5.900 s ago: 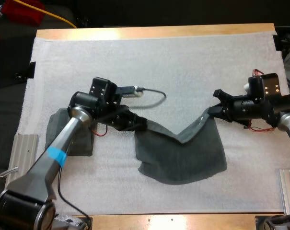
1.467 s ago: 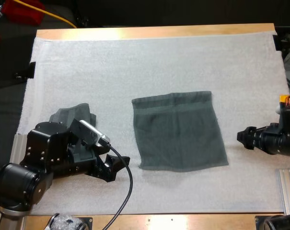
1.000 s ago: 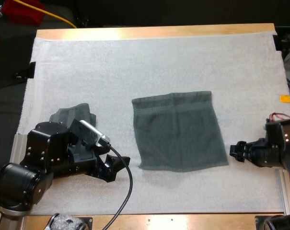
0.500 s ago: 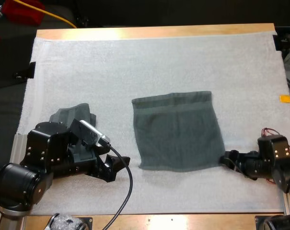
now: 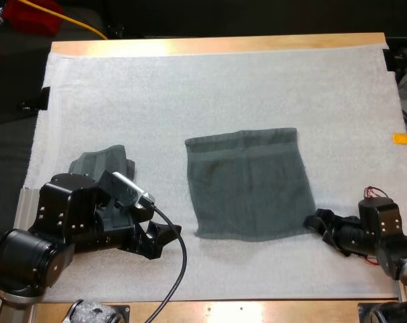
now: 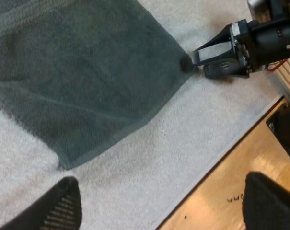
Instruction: Pick towel from pile, fold and stack
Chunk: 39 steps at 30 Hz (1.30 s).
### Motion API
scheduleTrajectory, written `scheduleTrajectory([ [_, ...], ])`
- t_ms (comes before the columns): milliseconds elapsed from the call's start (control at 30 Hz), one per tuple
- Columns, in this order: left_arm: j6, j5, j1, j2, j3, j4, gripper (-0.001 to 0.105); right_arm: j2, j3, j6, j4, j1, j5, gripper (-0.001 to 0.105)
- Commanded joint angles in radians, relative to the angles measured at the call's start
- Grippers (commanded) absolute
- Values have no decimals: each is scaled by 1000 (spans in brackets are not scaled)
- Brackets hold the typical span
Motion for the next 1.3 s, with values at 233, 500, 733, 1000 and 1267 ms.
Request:
scheduleTrajectory([
  [233, 3, 13, -2, -3, -4, 3, 67, 65, 3, 57, -78, -1, -21, 65],
  [500, 7, 13, -2, -3, -4, 3, 67, 121, 3, 96, -130, -1, -49, 65],
  [733, 7, 13, -2, -3, -4, 3, 67, 141, 3, 116, -191, -1, -64, 65],
  [1000, 9, 13, -2, -3, -4, 3, 67, 141, 3, 116, -199, -1, -52, 62],
  [1267, 9, 13, -2, -3, -4, 3, 67, 141, 3, 116, -196, -1, -44, 22],
])
